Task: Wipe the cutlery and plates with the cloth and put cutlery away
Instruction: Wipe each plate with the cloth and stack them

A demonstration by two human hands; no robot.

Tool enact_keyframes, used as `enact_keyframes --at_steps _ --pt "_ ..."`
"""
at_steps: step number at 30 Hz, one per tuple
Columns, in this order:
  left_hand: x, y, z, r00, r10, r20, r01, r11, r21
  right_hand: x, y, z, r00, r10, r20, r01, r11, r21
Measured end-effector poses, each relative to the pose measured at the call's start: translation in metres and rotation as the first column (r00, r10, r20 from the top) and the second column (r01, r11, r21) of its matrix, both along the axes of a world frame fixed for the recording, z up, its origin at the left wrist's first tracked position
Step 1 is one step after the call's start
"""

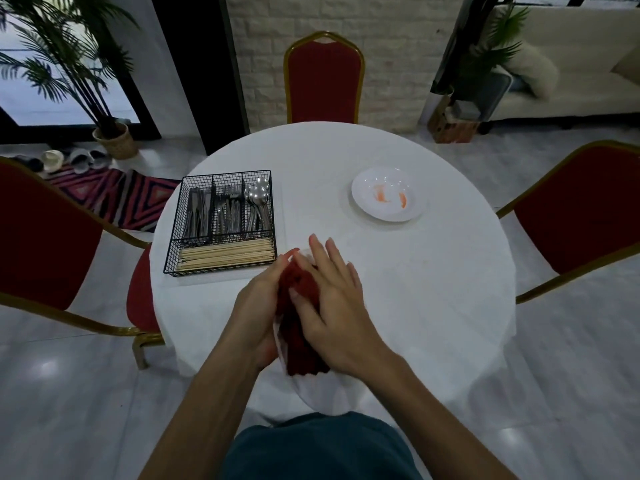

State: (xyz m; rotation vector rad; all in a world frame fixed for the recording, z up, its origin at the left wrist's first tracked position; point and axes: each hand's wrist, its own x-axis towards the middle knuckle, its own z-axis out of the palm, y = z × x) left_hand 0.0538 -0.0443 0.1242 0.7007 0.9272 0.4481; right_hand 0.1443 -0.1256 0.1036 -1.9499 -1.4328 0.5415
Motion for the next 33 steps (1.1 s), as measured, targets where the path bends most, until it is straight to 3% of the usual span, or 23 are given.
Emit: enact_keyframes --at_steps 4,7,9,10,11,14,18,21,25,28,33 --pt "-0.001 0.000 -0.007 0.999 -0.032 -0.027 0.035 0.992 0.120 0.022 0.005 -0.010 0.997 -0.066 -0.048 0.065 0.998 -0.017" --pt "-0.001 -0.008 -0.007 0.998 -0.048 -0.038 0.055 0.976 0.212 0.046 0.014 -0.024 0.942 -0.264 -0.206 0.281 0.958 0.056" --pt "-0.006 -0.010 -0.006 0.999 -0.028 -0.039 0.036 0.978 0.204 0.066 0.014 -0.032 0.766 -0.413 -0.492 0.434 0.898 -0.077" --pt "-0.010 -0.008 -0.007 1.000 -0.008 -0.025 0.013 0.984 0.180 0.075 0.009 -0.040 0.663 -0.467 -0.585 0.471 0.868 -0.160" --pt "-0.013 -0.004 -0.008 1.000 0.015 -0.007 -0.014 0.988 0.153 0.080 0.000 -0.046 0.619 -0.493 -0.611 0.475 0.855 -0.208" --pt "-0.022 0.011 -0.017 0.991 0.122 0.061 -0.124 0.992 0.022 0.075 -0.028 -0.056 0.685 -0.485 -0.544 0.467 0.865 -0.184" --pt "-0.030 0.024 -0.024 0.969 0.237 0.064 -0.232 0.969 -0.087 0.044 -0.052 -0.042 0.847 -0.269 -0.458 0.312 0.950 0.020" --pt "-0.031 0.023 -0.033 0.956 0.290 0.041 -0.279 0.945 -0.168 0.026 -0.058 -0.044 0.969 -0.176 -0.174 0.186 0.982 0.039" --pt "-0.014 0.008 -0.040 0.960 0.281 0.007 -0.272 0.936 -0.225 0.004 -0.054 -0.031 0.990 0.040 0.137 -0.035 0.999 -0.035" --pt "0.003 -0.014 -0.037 0.978 0.197 0.067 -0.181 0.964 -0.193 0.011 -0.035 -0.025 0.991 0.073 0.116 -0.067 0.996 -0.057" --pt "0.002 -0.022 -0.043 0.961 0.181 0.210 -0.141 0.971 -0.195 0.051 -0.010 -0.019 0.982 -0.178 -0.063 0.174 0.982 -0.073"
